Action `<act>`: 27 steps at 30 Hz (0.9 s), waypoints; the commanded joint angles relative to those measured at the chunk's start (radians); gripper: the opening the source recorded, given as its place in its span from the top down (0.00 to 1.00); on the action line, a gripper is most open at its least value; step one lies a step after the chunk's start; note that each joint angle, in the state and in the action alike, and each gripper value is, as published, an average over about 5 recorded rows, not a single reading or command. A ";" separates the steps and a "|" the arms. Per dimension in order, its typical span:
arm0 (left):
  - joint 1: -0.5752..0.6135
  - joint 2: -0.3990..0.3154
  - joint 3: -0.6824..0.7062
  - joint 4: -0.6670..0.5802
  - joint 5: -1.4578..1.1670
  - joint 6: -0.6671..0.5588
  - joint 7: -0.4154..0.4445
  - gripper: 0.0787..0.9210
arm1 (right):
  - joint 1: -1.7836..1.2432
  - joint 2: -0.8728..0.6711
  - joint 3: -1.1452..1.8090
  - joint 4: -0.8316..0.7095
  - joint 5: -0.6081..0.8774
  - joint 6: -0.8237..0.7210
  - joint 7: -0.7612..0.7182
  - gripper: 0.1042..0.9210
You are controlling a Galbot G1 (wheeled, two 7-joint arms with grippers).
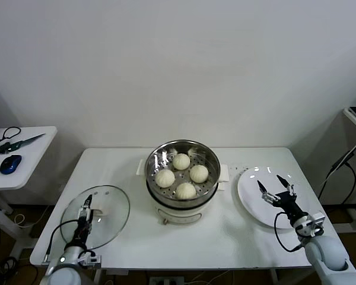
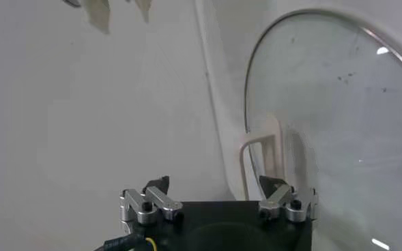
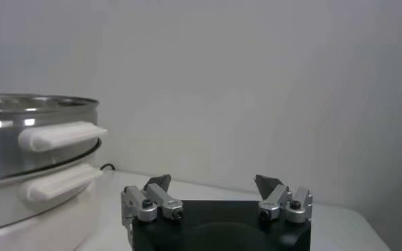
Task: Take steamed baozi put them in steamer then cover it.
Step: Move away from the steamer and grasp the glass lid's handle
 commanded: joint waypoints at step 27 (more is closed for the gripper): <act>-0.099 0.002 0.003 0.148 -0.063 -0.047 -0.042 0.47 | -0.030 0.066 0.028 -0.051 -0.112 0.033 -0.035 0.12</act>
